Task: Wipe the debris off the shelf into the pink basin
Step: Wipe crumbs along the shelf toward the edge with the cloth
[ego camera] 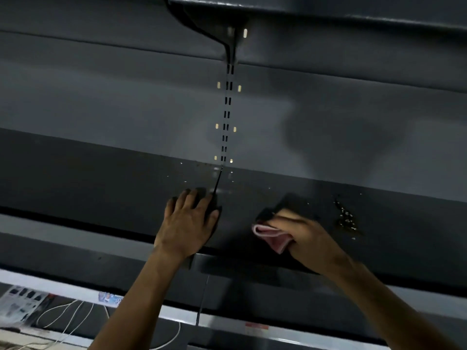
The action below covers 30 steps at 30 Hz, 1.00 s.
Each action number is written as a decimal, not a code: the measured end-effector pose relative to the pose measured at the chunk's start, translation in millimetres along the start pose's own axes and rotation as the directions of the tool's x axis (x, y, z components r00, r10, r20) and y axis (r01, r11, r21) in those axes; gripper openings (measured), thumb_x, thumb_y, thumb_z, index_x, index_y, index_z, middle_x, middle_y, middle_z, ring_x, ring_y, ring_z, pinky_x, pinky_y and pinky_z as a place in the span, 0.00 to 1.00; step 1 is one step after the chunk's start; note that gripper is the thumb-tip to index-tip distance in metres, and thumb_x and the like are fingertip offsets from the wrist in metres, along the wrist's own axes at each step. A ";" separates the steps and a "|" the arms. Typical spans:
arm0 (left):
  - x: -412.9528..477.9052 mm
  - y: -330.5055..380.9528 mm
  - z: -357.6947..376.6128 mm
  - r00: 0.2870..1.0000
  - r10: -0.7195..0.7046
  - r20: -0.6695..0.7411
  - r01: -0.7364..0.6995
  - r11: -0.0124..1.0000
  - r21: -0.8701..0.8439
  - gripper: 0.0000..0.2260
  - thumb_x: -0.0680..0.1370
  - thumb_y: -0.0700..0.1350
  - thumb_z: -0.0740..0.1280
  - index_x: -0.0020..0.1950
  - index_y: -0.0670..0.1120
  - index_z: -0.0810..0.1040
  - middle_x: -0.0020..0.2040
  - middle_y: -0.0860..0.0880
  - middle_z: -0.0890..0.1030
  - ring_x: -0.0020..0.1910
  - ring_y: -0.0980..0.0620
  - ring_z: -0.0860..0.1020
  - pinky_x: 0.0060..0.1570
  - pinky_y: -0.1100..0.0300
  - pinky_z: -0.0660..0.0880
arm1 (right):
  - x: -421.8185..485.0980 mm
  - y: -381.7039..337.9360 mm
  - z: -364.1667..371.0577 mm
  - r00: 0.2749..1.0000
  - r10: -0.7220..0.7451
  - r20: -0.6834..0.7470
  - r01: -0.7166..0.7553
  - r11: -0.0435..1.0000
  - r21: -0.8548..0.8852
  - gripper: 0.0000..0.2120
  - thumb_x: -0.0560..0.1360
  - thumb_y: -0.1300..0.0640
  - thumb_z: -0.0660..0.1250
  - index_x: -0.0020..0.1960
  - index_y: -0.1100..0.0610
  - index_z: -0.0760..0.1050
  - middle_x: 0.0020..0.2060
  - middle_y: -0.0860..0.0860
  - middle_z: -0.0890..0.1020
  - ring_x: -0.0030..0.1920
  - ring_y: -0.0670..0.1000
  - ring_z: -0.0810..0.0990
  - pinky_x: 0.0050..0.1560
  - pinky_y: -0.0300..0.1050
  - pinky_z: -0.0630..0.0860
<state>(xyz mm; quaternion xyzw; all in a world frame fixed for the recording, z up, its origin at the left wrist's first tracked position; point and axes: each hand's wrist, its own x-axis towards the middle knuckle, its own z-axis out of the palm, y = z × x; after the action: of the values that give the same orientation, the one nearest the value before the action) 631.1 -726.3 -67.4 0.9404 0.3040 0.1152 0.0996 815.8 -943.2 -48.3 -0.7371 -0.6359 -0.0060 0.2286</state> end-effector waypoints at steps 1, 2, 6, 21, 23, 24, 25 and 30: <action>0.0 0.9 0.3 1.000 0.000 -0.010 0.000 1.000 0.006 0.24 0.81 0.61 0.49 0.77 0.56 0.60 0.77 0.48 0.61 0.77 0.46 0.54 0.75 0.44 0.51 | -0.2 3.3 3.3 1.000 -0.010 -0.024 0.010 1.000 0.004 0.19 0.69 0.69 0.70 0.56 0.52 0.79 0.50 0.44 0.78 0.50 0.47 0.80 0.48 0.42 0.77; 0.4 1.6 0.3 1.000 -0.001 -0.019 0.001 1.000 0.009 0.24 0.81 0.61 0.50 0.77 0.56 0.61 0.77 0.47 0.62 0.77 0.46 0.55 0.75 0.44 0.52 | 2.8 6.9 5.7 0.999 -0.018 -0.048 0.017 1.000 -0.009 0.16 0.71 0.67 0.71 0.55 0.53 0.79 0.49 0.45 0.78 0.49 0.47 0.80 0.48 0.40 0.76; 2.4 2.9 1.0 0.999 -0.036 0.009 0.036 0.999 -0.005 0.24 0.81 0.61 0.52 0.77 0.57 0.61 0.77 0.47 0.62 0.78 0.46 0.54 0.75 0.44 0.51 | 31.8 24.9 -0.3 0.991 0.103 -0.090 -0.117 0.980 -0.159 0.12 0.73 0.58 0.71 0.54 0.48 0.78 0.47 0.43 0.78 0.47 0.48 0.81 0.43 0.40 0.76; 24.4 58.6 12.6 0.995 0.098 0.028 -0.097 0.995 -0.027 0.29 0.78 0.65 0.51 0.76 0.54 0.63 0.77 0.46 0.63 0.77 0.46 0.57 0.74 0.45 0.52 | -52.4 55.9 -96.7 0.715 0.609 -0.342 -0.654 0.756 -0.019 0.09 0.77 0.46 0.67 0.47 0.52 0.77 0.36 0.49 0.80 0.29 0.45 0.76 0.32 0.33 0.68; 28.4 73.1 20.0 0.994 0.076 0.085 -0.074 0.997 -0.020 0.27 0.80 0.63 0.53 0.78 0.57 0.58 0.78 0.47 0.58 0.78 0.47 0.53 0.75 0.44 0.49 | -75.7 68.8 -100.7 0.654 0.649 -0.390 -0.718 0.694 -0.048 0.11 0.76 0.50 0.68 0.55 0.55 0.79 0.43 0.53 0.83 0.37 0.52 0.82 0.38 0.39 0.73; 31.0 78.1 22.4 0.992 0.064 0.108 -0.063 0.998 -0.011 0.27 0.80 0.63 0.52 0.78 0.58 0.56 0.79 0.48 0.56 0.78 0.48 0.51 0.74 0.43 0.47 | -87.3 74.9 -99.6 0.616 0.673 -0.409 -0.750 0.660 -0.043 0.13 0.76 0.50 0.69 0.57 0.55 0.79 0.46 0.54 0.84 0.40 0.54 0.83 0.40 0.41 0.76; 32.9 82.7 23.0 0.991 0.055 0.121 -0.056 0.998 0.005 0.27 0.80 0.64 0.51 0.79 0.59 0.53 0.79 0.48 0.54 0.79 0.49 0.49 0.74 0.42 0.46 | -96.9 79.4 -97.7 0.583 0.697 -0.419 -0.779 0.625 -0.045 0.14 0.76 0.50 0.68 0.58 0.55 0.79 0.46 0.54 0.84 0.42 0.56 0.84 0.42 0.43 0.77; 34.4 90.1 28.4 0.996 0.039 0.086 -0.042 0.998 0.039 0.28 0.79 0.65 0.47 0.78 0.60 0.53 0.80 0.49 0.54 0.79 0.49 0.49 0.74 0.40 0.47 | -96.7 75.9 -59.9 0.564 0.699 -0.439 -0.819 0.541 -0.190 0.07 0.72 0.60 0.70 0.50 0.62 0.79 0.41 0.62 0.80 0.29 0.64 0.81 0.31 0.57 0.80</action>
<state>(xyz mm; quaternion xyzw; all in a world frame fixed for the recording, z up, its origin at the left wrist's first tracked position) 715.6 -780.8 -65.9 0.9523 0.2828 0.0707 0.0909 885.6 -1060.8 -48.6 -0.9586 -0.1878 -0.1417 0.1601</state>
